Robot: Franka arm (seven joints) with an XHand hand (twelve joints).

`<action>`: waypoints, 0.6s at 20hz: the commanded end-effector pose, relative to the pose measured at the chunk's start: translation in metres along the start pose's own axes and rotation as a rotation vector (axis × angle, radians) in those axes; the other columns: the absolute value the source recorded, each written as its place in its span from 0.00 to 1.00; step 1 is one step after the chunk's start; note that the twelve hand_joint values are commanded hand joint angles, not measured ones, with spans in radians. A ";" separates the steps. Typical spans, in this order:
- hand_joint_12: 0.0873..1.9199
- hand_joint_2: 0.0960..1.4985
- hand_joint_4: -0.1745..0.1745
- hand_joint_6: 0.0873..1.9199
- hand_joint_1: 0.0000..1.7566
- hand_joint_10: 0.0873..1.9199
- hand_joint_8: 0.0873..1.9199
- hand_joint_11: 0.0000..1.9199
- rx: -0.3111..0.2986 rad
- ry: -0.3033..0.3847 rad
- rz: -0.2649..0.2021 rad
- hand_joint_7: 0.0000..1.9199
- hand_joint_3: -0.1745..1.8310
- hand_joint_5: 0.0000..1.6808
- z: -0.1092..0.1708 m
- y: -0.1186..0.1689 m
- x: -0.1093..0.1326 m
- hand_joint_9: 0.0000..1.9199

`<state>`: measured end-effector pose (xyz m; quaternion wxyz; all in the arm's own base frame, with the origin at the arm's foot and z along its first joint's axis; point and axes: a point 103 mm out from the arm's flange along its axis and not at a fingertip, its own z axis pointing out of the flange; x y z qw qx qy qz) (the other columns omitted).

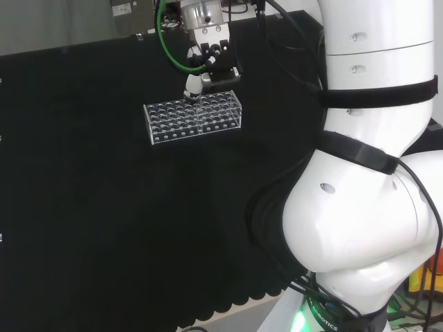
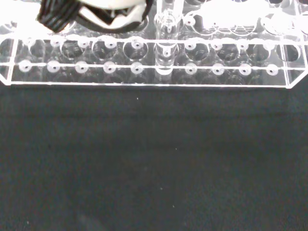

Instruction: Pick up the test tube.

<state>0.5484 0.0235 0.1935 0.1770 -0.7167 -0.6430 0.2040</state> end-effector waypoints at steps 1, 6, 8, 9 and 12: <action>0.73 0.42 0.13 0.32 0.54 0.31 0.38 0.22 -0.030 0.022 0.014 0.57 0.39 0.39 0.001 0.005 0.003 0.45; 0.69 0.47 0.16 0.35 0.61 0.26 0.30 0.29 -0.102 0.051 0.021 0.72 0.35 0.56 0.003 0.007 0.009 0.57; 0.67 0.55 0.20 0.34 0.65 0.23 0.24 0.34 -0.154 0.067 0.023 0.79 0.24 0.66 0.002 0.006 0.011 0.65; 0.65 0.56 0.13 0.31 0.66 0.21 0.22 0.37 -0.183 0.093 0.027 0.82 0.22 0.70 0.002 0.005 0.011 0.69; 0.59 0.50 0.01 0.18 0.69 0.15 0.15 0.45 -0.262 0.197 0.049 0.89 0.27 0.80 -0.002 0.002 0.011 0.79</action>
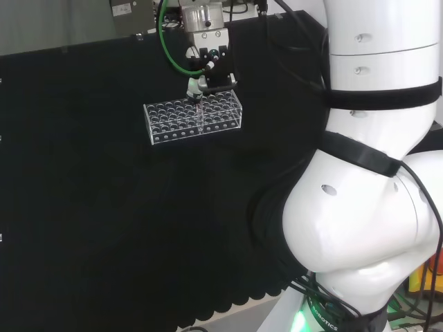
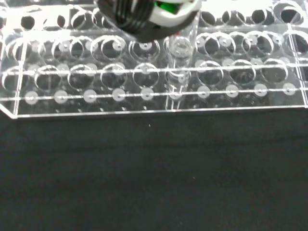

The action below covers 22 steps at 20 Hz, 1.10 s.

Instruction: Pick up the test tube.

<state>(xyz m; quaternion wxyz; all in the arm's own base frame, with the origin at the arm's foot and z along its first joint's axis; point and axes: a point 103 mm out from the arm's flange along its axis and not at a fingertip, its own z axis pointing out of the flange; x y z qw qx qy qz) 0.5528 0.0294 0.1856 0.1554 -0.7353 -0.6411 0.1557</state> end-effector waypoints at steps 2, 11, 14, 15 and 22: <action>0.56 0.45 0.00 0.13 0.70 0.10 0.11 0.50 -0.188 0.183 0.038 0.92 0.31 0.84 -0.011 -0.005 0.004 0.83; 0.42 0.42 0.00 0.10 0.70 0.03 0.05 0.67 -0.225 0.194 0.039 0.96 0.34 0.86 -0.026 -0.008 -0.001 0.90; 0.42 0.42 0.00 0.10 0.70 0.03 0.05 0.67 -0.234 0.188 0.039 0.96 0.34 0.86 -0.034 -0.011 -0.004 0.90; 0.42 0.42 0.00 0.10 0.70 0.03 0.05 0.67 -0.238 0.188 0.040 0.96 0.34 0.86 -0.038 -0.012 -0.006 0.90; 0.41 0.41 0.00 0.09 0.70 0.03 0.05 0.67 -0.251 0.229 0.048 0.96 0.35 0.87 -0.069 -0.018 -0.013 0.90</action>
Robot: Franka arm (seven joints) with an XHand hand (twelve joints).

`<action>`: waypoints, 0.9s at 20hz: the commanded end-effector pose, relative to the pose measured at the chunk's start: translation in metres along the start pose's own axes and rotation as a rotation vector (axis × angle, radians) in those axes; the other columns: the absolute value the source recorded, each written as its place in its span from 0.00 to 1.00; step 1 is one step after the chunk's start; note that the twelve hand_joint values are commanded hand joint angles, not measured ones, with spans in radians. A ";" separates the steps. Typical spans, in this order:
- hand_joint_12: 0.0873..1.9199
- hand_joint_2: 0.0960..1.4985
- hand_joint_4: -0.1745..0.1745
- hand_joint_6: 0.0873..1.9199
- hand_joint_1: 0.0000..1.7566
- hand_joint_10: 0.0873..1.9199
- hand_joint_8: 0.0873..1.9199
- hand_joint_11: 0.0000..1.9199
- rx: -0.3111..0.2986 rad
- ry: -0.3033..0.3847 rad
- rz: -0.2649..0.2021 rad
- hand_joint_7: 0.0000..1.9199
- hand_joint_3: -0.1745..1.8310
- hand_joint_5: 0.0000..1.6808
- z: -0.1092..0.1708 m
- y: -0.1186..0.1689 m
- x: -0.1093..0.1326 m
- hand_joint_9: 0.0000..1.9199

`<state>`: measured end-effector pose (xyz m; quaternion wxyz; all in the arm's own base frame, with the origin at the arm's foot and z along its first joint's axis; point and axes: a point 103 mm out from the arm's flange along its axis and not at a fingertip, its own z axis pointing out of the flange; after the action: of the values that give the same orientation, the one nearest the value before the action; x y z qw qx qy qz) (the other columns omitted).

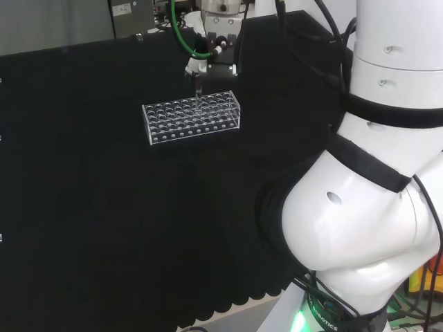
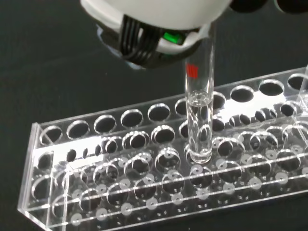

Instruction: Pick up the test tube.

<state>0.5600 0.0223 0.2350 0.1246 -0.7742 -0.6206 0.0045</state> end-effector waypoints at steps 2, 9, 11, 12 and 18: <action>0.41 0.41 0.00 0.09 0.70 0.03 0.05 0.67 -0.010 0.038 0.005 0.97 0.35 0.87 -0.033 0.001 0.001 0.91; 0.40 0.52 0.00 0.05 0.81 0.05 0.03 0.67 -0.045 0.092 -0.028 0.96 0.19 0.85 -0.081 -0.010 0.009 0.77; 0.40 0.53 0.00 0.05 0.81 0.07 0.03 0.67 -0.058 0.110 -0.036 0.96 0.17 0.85 -0.098 -0.016 0.011 0.76; 0.40 0.54 0.00 0.05 0.81 0.07 0.03 0.67 -0.065 0.117 -0.039 0.96 0.17 0.85 -0.105 -0.018 0.011 0.76; 0.40 0.54 0.00 0.05 0.81 0.08 0.03 0.67 -0.095 0.194 -0.012 0.96 0.16 0.85 -0.142 -0.031 0.008 0.75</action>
<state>0.5612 0.0163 0.3489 0.1326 -0.7681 -0.6227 -0.0685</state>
